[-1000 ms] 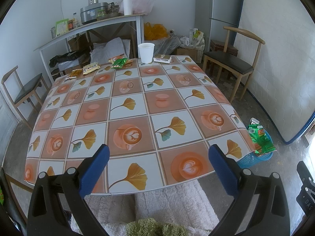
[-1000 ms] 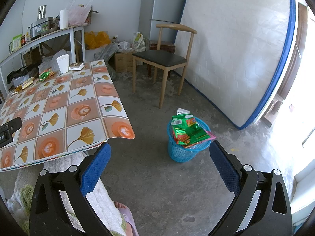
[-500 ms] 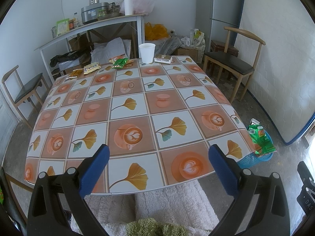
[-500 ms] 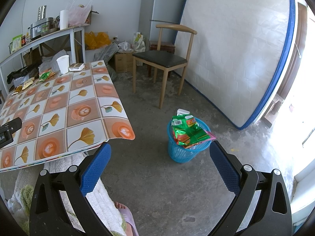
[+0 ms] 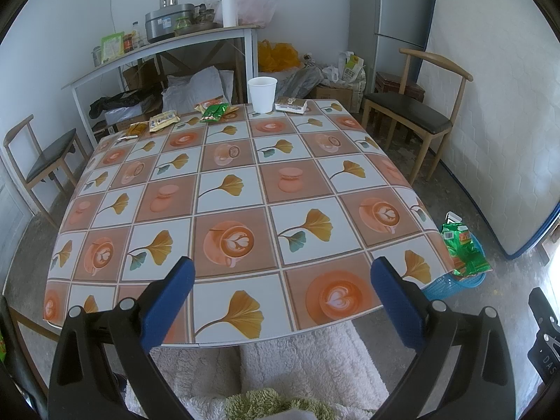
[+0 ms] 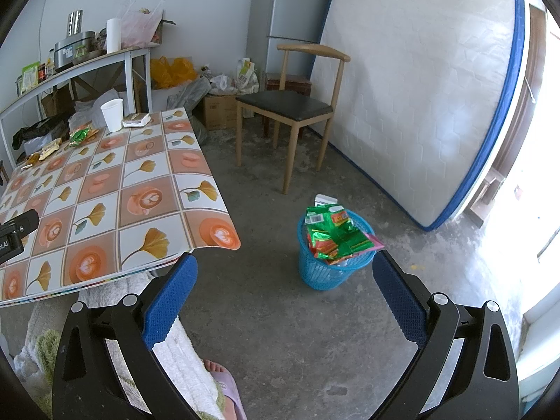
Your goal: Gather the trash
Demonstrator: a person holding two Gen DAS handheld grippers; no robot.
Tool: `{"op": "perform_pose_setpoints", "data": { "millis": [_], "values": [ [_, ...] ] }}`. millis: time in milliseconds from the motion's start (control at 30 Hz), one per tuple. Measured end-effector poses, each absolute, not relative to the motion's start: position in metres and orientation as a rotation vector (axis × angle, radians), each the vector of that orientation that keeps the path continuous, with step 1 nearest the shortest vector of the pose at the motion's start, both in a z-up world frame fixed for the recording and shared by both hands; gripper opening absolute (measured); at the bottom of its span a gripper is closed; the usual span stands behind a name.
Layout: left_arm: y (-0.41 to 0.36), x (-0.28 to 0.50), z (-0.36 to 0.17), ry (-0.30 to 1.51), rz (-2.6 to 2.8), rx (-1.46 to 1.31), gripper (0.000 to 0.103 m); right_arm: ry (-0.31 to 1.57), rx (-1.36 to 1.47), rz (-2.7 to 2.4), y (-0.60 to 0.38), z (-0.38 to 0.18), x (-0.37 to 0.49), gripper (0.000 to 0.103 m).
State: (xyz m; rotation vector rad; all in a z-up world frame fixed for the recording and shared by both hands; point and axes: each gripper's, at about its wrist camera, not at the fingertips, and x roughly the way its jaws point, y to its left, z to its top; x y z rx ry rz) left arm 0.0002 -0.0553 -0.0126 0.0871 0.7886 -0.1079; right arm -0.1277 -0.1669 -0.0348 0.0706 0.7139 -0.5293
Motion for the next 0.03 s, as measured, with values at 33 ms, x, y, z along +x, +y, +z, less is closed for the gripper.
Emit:
{"op": "perform_pose_setpoints", "data": {
  "millis": [33],
  "values": [
    [-0.0545, 0.0, -0.0128, 0.788, -0.108, 0.087, 0.098, 0.713, 0.07, -0.529, -0.1668, -0.0346, -0.1274, 0.096]
  ]
}}
